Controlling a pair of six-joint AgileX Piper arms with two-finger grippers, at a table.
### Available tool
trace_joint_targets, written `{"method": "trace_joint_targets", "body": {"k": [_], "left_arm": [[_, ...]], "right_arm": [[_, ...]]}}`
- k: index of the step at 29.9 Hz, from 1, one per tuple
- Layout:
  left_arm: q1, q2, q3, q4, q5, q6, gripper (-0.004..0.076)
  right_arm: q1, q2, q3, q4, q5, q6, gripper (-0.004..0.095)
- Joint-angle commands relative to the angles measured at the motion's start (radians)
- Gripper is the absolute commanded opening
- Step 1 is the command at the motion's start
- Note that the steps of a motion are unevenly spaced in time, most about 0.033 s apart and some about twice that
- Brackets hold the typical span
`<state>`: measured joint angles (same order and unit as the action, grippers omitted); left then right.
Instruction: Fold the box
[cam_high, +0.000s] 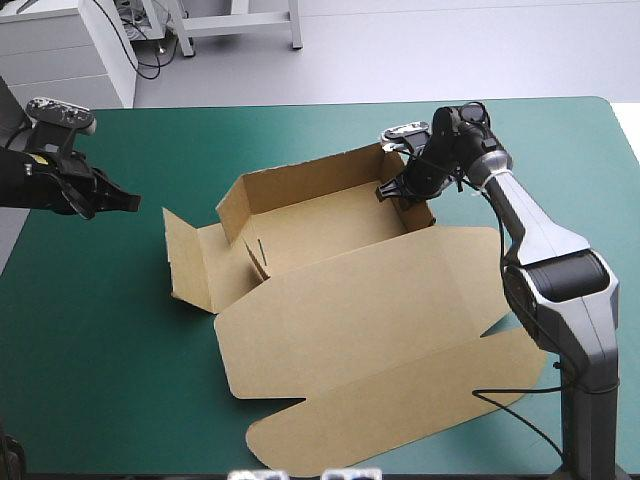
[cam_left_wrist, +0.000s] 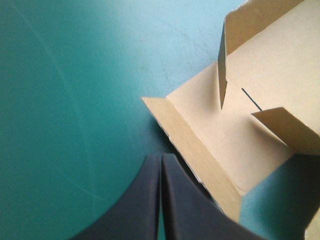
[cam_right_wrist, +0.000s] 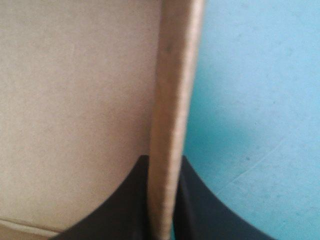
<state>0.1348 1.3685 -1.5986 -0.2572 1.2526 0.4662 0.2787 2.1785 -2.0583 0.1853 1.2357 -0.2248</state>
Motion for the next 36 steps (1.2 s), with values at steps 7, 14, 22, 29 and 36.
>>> {"method": "trace_joint_targets", "body": {"k": [7,14,22,29,36], "left_arm": [[0.000,-0.027,-0.024,-0.029,0.016,-0.009,-0.0008],[0.000,-0.027,-0.024,-0.015,-0.004,-0.008,-0.0008],[0.000,-0.027,-0.024,0.214,-0.066,-0.146,-0.0008],[0.000,-0.027,-0.017,0.382,-0.125,-0.295,-0.0008],[0.000,-0.027,0.125,0.264,-0.341,-0.262,-0.0008]], "right_arm": [[-0.008,-0.123,-0.025,0.032,0.012,0.002,-0.0019],[-0.077,-0.264,-0.022,0.063,0.012,-0.014,-0.0019],[-0.192,-0.467,-0.020,0.090,0.012,-0.046,-0.0019],[-0.261,-0.569,-0.020,0.143,0.012,-0.062,-0.0019],[-0.267,-0.590,-0.020,0.190,0.012,-0.064,-0.0019]]}}
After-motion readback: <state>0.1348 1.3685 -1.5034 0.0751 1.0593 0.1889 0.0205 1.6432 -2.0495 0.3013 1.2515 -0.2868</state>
